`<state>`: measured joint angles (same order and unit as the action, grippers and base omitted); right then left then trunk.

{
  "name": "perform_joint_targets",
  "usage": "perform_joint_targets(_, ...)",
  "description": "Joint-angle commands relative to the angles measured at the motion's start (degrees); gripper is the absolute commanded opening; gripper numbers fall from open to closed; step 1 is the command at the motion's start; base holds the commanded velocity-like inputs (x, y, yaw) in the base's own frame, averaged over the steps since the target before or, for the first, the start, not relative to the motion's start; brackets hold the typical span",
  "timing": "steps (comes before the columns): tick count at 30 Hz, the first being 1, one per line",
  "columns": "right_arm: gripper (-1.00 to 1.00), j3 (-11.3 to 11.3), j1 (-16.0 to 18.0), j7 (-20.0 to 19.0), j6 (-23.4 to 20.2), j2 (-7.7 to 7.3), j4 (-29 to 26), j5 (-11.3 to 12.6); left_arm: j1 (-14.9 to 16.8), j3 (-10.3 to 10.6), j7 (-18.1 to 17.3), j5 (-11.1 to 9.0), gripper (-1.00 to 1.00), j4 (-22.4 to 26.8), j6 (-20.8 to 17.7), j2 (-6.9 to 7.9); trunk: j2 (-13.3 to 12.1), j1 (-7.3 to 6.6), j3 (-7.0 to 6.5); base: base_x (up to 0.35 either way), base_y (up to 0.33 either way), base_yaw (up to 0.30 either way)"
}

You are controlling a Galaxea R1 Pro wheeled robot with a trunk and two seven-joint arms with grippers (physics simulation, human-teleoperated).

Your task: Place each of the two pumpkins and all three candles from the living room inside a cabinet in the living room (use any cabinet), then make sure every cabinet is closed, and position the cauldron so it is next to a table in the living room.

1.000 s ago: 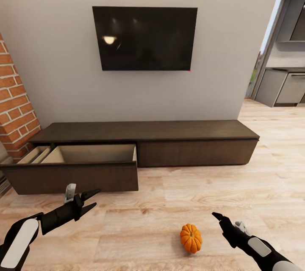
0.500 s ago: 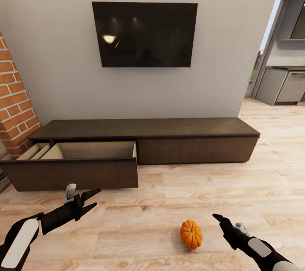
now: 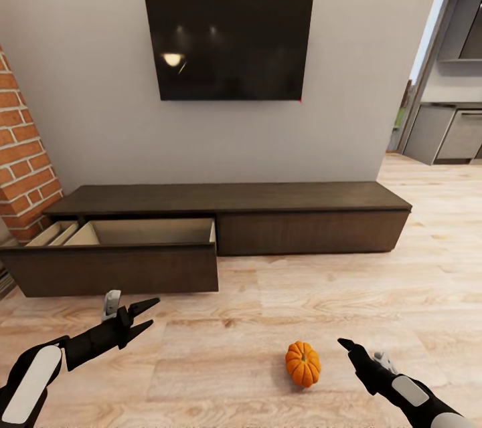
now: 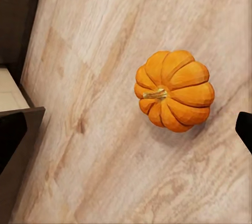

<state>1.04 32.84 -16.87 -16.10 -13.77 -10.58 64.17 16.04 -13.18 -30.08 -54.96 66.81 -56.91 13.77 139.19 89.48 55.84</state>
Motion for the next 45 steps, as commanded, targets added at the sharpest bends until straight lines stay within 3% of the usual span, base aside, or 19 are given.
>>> perform_joint_targets(1, 1.0, 0.1, 0.03, -0.11, -0.21, -0.03, 0.0, 0.34, 0.04, -0.09, -0.28, 0.16, 1.0, -0.01, -0.31, 0.0, 0.44, 0.21, 0.24, 0.0, 0.0, 0.0)
perform_joint_targets(10, 1.0, 0.2, 0.03, -0.09, -0.08, 0.05, 0.01, 0.34, 0.04, -0.09, -0.32, 0.11, 1.0, -0.01, -0.31, -0.04, 4.05, 2.19, 1.85, 0.0, 0.0, 0.0)
perform_joint_targets(45, 1.0, 0.71, 0.03, 0.05, 1.05, 0.49, -0.04, 0.26, 0.04, -0.09, -0.33, 0.11, 1.0, -0.01, -0.31, -0.06, 4.52, 3.09, 9.61, 0.0, 0.0, 0.0)
